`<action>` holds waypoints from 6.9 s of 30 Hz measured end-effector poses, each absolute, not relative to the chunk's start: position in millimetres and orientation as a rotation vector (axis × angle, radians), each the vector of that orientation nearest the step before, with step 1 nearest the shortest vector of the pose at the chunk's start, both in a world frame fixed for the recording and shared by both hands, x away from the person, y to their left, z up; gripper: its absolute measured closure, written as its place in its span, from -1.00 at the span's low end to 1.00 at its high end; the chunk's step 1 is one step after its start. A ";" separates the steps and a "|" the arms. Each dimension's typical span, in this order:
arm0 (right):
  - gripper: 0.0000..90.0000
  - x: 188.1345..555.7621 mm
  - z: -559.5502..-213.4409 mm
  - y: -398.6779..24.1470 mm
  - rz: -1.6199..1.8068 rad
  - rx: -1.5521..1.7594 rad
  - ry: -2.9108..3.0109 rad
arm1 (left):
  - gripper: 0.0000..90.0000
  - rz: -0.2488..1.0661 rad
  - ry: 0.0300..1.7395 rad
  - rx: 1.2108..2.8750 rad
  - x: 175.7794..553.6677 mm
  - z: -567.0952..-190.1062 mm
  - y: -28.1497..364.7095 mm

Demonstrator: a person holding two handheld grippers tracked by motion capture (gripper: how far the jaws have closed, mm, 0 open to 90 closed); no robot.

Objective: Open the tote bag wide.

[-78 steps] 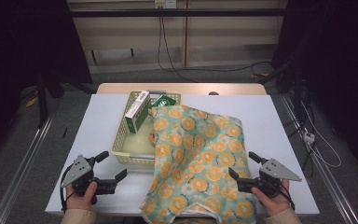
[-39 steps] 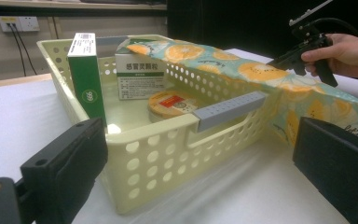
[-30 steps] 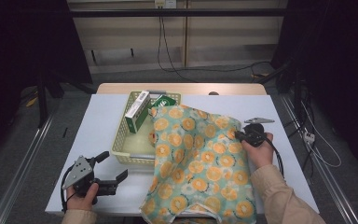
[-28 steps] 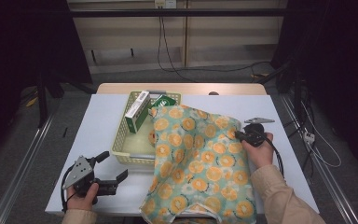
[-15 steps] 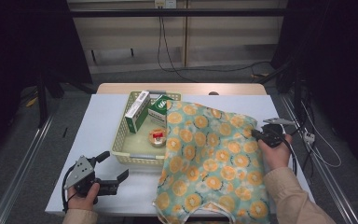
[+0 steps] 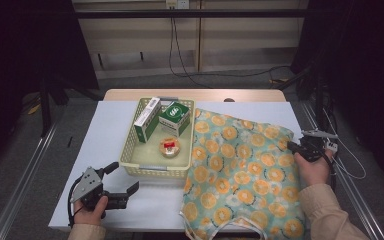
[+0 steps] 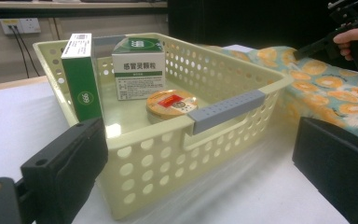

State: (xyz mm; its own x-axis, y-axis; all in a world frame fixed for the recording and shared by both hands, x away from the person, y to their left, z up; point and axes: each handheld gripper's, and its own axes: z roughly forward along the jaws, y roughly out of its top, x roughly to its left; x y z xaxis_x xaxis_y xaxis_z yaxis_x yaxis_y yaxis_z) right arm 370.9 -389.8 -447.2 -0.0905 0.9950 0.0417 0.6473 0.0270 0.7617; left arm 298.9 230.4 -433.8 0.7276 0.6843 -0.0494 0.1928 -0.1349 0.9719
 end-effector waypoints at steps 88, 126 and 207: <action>1.00 391.9 -450.9 -191.5 1.097 1.072 2.402 | -0.94 0.485 0.719 1.670 300.0 -433.7 234.2; 1.00 383.3 -458.3 -196.6 1.056 1.094 2.420 | -0.94 0.494 0.717 1.672 298.4 -432.9 235.0; 1.00 413.4 -426.4 -181.9 1.140 1.259 2.298 | -0.94 0.500 0.708 1.673 299.5 -431.8 234.2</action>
